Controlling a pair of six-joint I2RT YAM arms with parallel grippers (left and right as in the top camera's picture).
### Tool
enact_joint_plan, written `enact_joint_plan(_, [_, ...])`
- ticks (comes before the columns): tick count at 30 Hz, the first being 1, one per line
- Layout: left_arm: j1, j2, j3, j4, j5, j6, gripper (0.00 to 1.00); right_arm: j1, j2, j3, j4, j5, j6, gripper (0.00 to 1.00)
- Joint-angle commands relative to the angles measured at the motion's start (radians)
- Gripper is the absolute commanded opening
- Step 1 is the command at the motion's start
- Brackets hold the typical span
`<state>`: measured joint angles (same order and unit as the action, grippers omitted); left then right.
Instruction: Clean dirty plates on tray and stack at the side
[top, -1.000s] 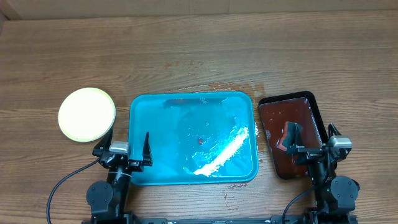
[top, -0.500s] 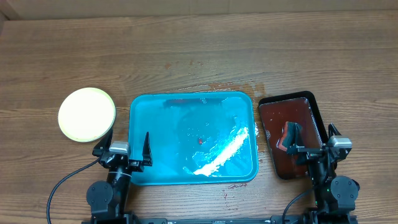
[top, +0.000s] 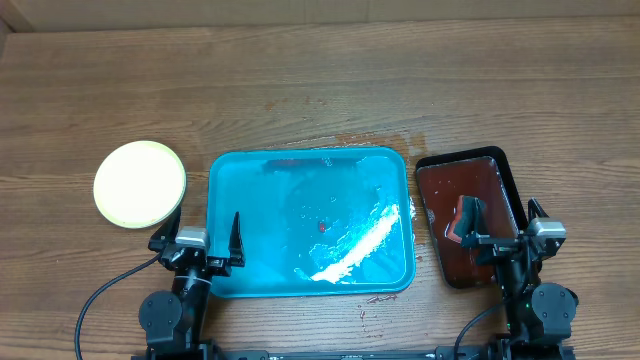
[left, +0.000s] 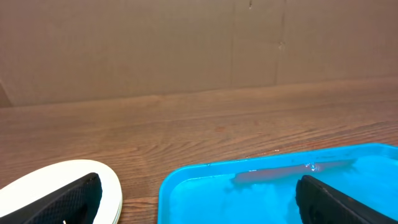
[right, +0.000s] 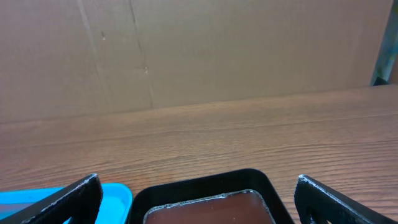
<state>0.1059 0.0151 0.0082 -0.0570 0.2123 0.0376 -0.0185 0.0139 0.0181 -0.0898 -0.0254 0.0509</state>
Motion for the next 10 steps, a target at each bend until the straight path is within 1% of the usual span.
enact_joint_plan(1, [-0.004,-0.011,-0.003,-0.002,-0.010,0.027,0.99,-0.003,-0.011,-0.010,0.006,0.006,-0.006,1.00])
enact_joint_plan(10, [-0.004,-0.011,-0.003,-0.002,-0.010,0.027,1.00,-0.003,-0.011,-0.010,0.006,0.006,-0.006,1.00])
